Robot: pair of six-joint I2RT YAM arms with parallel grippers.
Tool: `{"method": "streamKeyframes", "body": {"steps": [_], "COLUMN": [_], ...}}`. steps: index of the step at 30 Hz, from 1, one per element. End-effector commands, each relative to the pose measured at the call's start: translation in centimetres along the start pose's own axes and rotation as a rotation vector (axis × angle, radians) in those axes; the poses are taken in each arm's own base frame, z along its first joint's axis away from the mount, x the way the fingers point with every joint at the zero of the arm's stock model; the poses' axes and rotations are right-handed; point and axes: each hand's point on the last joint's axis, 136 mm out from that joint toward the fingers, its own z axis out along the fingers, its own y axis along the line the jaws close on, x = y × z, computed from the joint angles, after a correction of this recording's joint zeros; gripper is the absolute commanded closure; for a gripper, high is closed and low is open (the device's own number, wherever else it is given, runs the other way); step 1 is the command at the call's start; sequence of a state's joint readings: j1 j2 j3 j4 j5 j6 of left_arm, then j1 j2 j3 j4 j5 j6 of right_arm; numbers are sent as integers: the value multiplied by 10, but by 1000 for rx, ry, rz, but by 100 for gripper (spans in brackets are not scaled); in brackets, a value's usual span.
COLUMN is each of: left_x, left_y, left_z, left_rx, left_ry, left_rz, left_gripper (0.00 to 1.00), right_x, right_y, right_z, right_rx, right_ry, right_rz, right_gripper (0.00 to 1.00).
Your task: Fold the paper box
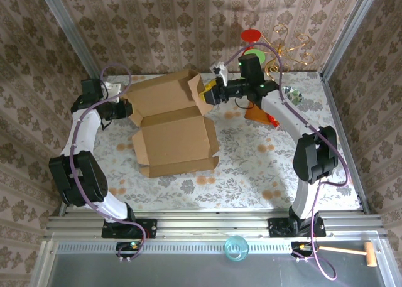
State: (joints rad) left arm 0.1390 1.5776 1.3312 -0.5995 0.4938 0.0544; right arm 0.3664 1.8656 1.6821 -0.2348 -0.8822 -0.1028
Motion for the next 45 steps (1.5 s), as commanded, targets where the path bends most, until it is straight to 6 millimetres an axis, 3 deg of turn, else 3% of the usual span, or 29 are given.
{"method": "streamKeyframes", "body": {"steps": [1, 5, 10, 19, 23, 30, 34, 39, 45], "left_x": [-9, -8, -10, -9, -9, -8, -9, -10, -13], "left_y": [-2, -4, -6, -8, -9, -10, -10, -10, -11], "left_z": [-1, 0, -1, -1, -1, -1, -2, -2, -2], "left_rx": [22, 24, 22, 19, 19, 18, 18, 14, -2], "left_ry": [-11, -13, -16, -14, -14, -13, -16, -19, -25], "left_rz": [9, 10, 13, 21, 22, 25, 25, 20, 8], "left_gripper": [100, 100, 100, 100, 100, 100, 100, 100, 100], "right_x": [-13, -15, -17, -18, -24, -27, -28, -31, -33], "right_y": [-1, -5, -14, -16, -30, -35, -43, -51, -52], "right_z": [-4, -3, 2, 30, 35, 53, 57, 59, 54], "right_rx": [85, 175, 322, 434, 549, 658, 731, 851, 1067], "right_ry": [-10, -7, 3, 19, 35, 56, 66, 77, 75], "right_rz": [-93, -147, -205, -267, -276, -299, -298, -288, -280], "right_gripper": [57, 61, 59, 56, 57, 54, 63, 93, 100]}}
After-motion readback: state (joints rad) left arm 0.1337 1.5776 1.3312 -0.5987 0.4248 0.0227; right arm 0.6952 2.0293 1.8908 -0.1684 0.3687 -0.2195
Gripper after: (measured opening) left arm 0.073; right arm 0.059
